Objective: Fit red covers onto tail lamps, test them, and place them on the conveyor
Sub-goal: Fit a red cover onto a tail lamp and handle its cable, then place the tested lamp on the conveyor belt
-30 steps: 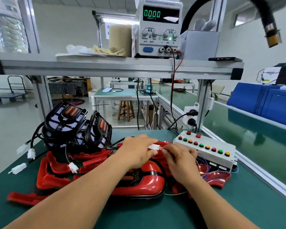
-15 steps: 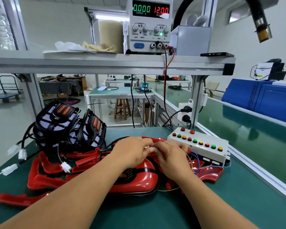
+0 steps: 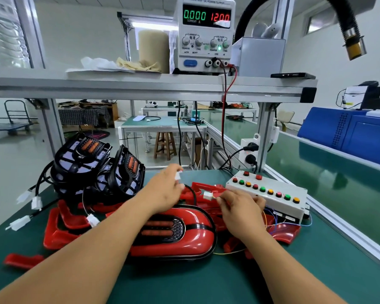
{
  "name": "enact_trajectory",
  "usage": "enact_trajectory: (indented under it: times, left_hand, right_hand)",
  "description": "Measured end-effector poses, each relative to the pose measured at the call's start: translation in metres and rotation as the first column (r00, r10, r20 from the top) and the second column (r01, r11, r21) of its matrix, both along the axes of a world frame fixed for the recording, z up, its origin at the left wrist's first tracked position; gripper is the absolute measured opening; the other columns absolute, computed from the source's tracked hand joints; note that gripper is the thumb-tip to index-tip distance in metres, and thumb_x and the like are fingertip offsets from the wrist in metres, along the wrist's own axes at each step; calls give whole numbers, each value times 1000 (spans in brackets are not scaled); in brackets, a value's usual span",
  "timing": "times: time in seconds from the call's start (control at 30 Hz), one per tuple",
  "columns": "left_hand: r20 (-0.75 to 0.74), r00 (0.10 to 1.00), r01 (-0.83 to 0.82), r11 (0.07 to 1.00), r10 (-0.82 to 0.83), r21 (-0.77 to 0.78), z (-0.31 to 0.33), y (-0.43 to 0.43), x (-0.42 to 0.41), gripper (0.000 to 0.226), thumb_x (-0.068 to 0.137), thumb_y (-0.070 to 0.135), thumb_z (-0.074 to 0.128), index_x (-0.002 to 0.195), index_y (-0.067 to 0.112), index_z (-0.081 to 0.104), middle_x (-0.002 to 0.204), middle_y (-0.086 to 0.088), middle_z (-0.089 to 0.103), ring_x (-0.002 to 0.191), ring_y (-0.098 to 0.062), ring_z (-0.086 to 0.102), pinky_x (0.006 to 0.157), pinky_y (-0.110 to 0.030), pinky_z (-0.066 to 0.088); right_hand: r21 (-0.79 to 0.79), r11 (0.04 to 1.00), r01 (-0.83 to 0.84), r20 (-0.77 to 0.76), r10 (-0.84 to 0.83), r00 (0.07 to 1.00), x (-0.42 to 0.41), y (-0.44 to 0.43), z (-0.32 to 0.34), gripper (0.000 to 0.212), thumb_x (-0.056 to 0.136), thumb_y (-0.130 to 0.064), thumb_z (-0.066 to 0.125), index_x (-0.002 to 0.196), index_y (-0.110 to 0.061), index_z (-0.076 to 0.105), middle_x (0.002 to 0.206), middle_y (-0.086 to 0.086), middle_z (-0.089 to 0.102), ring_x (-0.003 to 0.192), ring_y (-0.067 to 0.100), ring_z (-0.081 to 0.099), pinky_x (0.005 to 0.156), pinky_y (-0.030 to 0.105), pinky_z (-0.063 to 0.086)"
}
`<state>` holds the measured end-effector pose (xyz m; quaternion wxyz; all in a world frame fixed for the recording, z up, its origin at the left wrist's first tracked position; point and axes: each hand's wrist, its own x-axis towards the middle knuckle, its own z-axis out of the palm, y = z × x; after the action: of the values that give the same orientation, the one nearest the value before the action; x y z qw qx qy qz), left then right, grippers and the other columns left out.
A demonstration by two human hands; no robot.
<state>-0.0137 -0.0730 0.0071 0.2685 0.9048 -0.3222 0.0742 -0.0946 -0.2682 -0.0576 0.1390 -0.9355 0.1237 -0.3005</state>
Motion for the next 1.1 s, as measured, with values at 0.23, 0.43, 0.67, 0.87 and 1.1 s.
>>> enact_trajectory:
  times: [0.23,0.43,0.67,0.87,1.1]
  left_hand:
    - [-56,969,-212,694,240,-688,-7,60,6,24,100,22,50,89,43,51,75,4,56,61,-10,49,56,-27,39]
    - [-334,936,-352,255,115,-900,-32,89,-9,25,103,18,44,88,37,50,102,0,58,89,-9,52,79,-27,39]
    - [-372,923,-382,-111,-101,-917,-25,90,-23,24,104,10,42,87,26,44,113,-2,64,118,-22,58,98,-39,39]
    - [-261,920,-359,-359,-294,-861,-13,100,-28,30,102,0,41,85,24,47,94,-4,73,108,-27,69,96,-46,50]
    - [-282,774,-571,-433,-567,-698,-30,89,-29,34,99,-2,42,124,20,47,97,-7,77,106,-32,69,85,-41,58]
  right_hand:
    - [-69,981,-179,60,183,981,-3,14,16,35,94,-44,55,122,-27,67,120,-6,55,117,16,48,103,35,27]
    - [217,896,-388,-284,438,853,-1,46,9,66,90,-64,46,145,-27,41,144,-1,47,133,14,41,111,29,31]
    - [535,778,-331,-208,501,840,-3,52,16,60,86,-47,67,139,-26,48,135,-4,55,119,11,54,105,32,44]
    - [775,510,-373,19,571,821,-12,51,20,52,80,-26,79,127,-25,56,117,-5,63,98,9,67,83,24,57]
    - [863,138,-487,402,397,825,-16,52,26,36,71,-14,77,106,-14,66,98,11,75,85,25,73,71,33,60]
